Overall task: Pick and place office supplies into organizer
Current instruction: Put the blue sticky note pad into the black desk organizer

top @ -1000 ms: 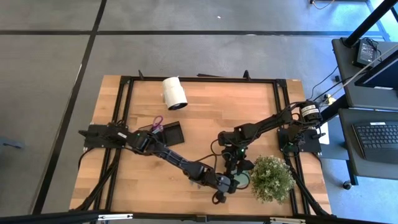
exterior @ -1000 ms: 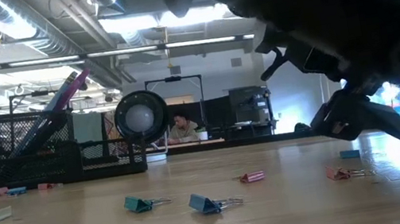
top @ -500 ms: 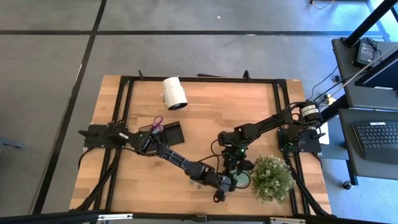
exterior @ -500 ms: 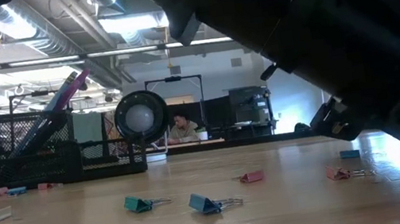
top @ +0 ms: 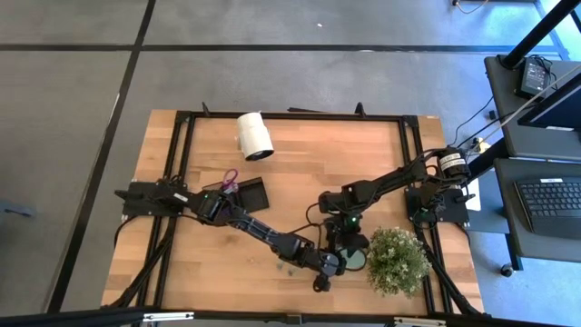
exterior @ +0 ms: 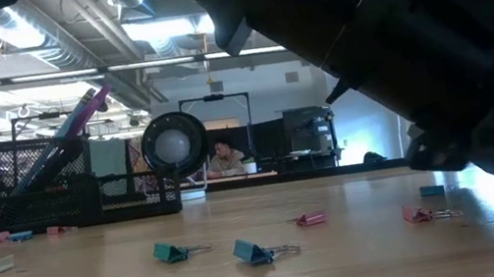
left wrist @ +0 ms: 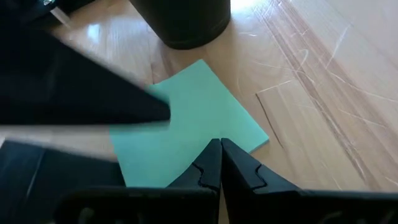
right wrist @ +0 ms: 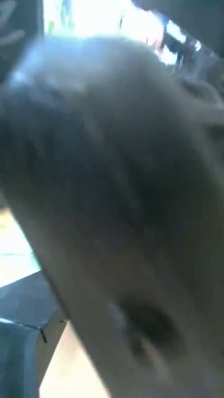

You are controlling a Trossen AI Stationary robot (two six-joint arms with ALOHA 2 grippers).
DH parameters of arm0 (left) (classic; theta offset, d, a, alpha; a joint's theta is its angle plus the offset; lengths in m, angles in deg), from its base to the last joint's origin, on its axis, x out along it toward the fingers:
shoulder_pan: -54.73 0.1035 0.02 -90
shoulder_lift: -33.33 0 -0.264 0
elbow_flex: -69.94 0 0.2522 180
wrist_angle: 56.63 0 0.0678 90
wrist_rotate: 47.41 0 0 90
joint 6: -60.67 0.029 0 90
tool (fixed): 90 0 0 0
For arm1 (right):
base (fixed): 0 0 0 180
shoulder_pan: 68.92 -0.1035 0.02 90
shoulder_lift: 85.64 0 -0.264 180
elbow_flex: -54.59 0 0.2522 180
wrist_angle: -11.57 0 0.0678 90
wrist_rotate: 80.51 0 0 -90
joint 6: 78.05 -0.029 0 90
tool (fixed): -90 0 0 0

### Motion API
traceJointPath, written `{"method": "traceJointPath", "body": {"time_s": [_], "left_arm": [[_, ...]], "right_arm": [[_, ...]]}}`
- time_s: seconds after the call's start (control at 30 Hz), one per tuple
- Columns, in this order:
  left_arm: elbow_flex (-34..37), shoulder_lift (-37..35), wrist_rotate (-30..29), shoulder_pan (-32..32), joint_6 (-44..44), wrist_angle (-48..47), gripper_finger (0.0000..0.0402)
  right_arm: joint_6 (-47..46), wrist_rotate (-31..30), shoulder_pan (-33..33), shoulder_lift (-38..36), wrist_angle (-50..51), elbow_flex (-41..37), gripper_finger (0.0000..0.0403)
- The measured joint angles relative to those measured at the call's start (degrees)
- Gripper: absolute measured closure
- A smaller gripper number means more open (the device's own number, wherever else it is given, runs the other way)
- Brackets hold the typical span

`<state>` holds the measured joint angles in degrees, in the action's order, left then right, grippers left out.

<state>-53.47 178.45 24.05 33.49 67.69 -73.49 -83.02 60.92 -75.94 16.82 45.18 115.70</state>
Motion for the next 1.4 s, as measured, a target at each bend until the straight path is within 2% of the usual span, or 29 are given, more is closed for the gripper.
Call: {"method": "traceJointPath", "body": {"time_s": [0.2,0.57,1.4], "left_arm": [[0.0,0.0,0.0,0.0,0.0,-0.4,0.0400],[0.0,0.0,-0.1,-0.2,0.2,-0.5,0.0400],[0.1,0.0,-0.9,0.0,-0.1,-1.0,0.0400]], "right_arm": [[-2.2,1.0,-1.3,0.0,3.0,0.0,0.0160],[-2.7,0.1,-3.5,0.0,-0.8,0.0,0.0160],[-4.3,-2.5,-3.7,0.0,-0.9,0.0,0.0160]]}}
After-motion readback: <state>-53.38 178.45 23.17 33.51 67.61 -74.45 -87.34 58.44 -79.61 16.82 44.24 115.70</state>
